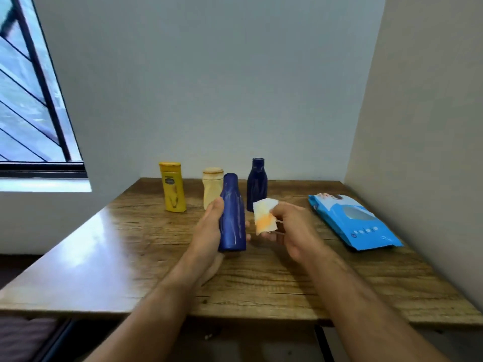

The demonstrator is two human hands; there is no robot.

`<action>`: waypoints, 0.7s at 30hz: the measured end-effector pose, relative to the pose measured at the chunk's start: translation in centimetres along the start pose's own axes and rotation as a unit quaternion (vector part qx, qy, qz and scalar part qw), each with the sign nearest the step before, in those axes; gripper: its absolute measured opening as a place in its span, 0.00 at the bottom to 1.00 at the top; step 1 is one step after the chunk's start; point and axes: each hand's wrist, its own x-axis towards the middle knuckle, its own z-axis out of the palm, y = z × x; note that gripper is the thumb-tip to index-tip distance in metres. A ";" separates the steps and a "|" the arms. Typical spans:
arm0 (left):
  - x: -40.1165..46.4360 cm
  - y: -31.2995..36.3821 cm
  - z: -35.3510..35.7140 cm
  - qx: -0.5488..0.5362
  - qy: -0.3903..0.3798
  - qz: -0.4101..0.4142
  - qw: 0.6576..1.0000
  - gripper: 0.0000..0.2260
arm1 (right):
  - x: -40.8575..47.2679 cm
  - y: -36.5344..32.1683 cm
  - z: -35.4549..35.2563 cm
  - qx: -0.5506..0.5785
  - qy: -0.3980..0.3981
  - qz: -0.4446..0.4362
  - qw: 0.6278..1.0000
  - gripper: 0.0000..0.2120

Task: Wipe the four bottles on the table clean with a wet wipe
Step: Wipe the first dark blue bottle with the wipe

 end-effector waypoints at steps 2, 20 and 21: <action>0.6 0.4 -1.3 -0.035 0.003 -0.025 0.999 0.26 | 0.7 0.2 0.7 0.033 -0.010 0.043 0.998 0.15; 7.9 0.5 -3.6 0.026 0.050 0.175 0.983 0.18 | 7.9 1.4 4.0 -0.201 -0.172 -0.304 0.915 0.20; 7.9 0.4 -3.6 0.026 0.051 0.183 0.981 0.17 | 8.1 1.6 3.9 -0.210 -0.168 -0.319 0.909 0.20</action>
